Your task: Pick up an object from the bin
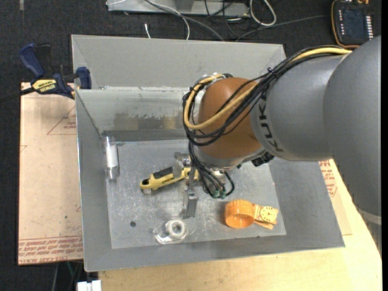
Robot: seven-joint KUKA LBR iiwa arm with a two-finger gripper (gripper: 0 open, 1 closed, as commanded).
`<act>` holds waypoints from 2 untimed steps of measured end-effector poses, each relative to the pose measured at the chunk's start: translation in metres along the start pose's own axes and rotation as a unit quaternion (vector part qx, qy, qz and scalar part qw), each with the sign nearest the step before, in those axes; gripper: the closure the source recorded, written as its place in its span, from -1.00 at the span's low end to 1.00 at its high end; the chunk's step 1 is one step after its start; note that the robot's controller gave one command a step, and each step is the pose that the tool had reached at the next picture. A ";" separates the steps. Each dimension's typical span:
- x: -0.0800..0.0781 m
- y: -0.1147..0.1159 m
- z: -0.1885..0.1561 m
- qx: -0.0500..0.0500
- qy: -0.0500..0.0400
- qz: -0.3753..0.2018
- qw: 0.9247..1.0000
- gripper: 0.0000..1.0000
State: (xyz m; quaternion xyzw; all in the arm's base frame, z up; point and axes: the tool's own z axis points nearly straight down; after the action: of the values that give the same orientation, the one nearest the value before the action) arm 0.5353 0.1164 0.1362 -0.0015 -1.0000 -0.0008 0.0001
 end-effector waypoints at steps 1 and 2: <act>0.000 0.000 0.000 0.000 0.000 0.000 1.000 -1.00; -0.016 -0.018 0.002 0.000 -0.002 -0.001 1.000 -1.00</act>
Offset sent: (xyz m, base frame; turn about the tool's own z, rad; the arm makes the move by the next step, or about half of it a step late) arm 0.0145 -0.0176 -0.0017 -0.0046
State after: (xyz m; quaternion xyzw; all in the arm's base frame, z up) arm 0.5510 0.0979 0.1342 -0.0007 -1.0000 -0.0010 -0.0015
